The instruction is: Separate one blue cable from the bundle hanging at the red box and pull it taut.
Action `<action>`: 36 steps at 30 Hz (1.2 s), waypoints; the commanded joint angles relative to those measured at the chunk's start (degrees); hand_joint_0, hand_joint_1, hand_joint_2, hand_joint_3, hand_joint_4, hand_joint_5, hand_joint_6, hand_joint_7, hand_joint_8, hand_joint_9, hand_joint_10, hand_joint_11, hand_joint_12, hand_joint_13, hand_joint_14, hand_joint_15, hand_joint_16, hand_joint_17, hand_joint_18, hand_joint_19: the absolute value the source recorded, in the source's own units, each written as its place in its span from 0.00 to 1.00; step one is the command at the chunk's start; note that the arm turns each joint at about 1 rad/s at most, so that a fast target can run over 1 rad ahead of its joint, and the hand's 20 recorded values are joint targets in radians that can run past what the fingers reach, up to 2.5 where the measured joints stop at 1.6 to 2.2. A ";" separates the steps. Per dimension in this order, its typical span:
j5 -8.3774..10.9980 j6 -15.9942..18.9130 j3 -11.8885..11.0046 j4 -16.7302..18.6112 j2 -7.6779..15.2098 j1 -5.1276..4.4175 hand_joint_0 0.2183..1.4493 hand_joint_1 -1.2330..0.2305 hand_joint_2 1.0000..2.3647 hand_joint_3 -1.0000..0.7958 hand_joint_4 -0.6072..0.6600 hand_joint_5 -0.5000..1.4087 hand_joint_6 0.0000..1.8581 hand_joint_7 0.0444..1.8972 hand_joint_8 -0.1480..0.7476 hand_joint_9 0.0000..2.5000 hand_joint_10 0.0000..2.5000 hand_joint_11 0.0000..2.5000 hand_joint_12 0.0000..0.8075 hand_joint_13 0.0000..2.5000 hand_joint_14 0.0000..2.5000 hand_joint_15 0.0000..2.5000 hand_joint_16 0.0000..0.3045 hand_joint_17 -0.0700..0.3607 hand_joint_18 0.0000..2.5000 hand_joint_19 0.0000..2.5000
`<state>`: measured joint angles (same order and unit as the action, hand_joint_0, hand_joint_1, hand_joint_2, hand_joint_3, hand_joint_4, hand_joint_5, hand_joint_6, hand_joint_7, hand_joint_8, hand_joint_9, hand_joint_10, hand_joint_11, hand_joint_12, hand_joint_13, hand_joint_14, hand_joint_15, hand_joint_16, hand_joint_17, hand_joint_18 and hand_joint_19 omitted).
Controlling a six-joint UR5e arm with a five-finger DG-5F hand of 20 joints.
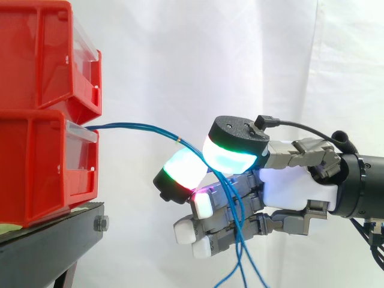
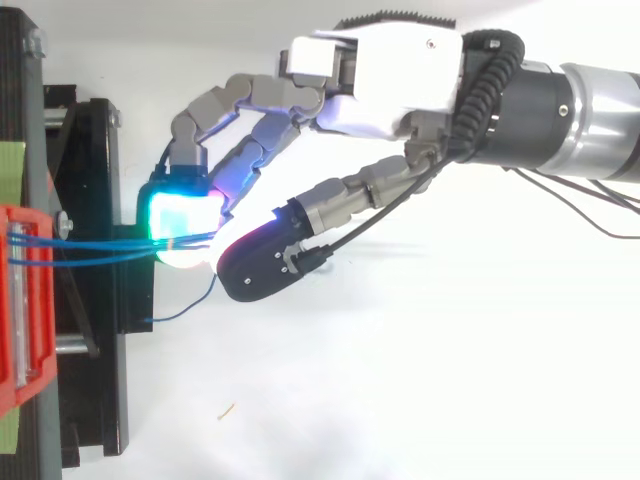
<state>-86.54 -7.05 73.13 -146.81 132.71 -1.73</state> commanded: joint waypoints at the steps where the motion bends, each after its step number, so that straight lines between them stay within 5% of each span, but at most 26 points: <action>1: 0.06 0.02 0.00 0.03 0.01 -0.12 0.34 0.32 0.01 0.50 0.54 0.17 0.48 0.54 0.60 0.37 0.01 0.23 0.44 0.34 0.00 0.11 0.12 0.36 0.31 0.09; 22: 0.14 0.81 0.00 0.03 0.01 -0.56 0.39 0.26 0.01 0.37 0.55 0.16 0.48 0.52 0.56 0.40 0.01 0.32 0.42 0.36 0.00 0.14 0.11 0.33 0.32 0.10; 36: 0.06 0.81 0.00 0.21 0.01 -0.73 0.41 0.27 0.01 0.35 0.52 0.16 0.48 0.54 0.56 0.40 0.01 0.39 0.45 0.47 0.01 0.34 0.10 0.32 0.33 0.12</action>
<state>-86.48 -6.25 73.13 -146.69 132.71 -2.45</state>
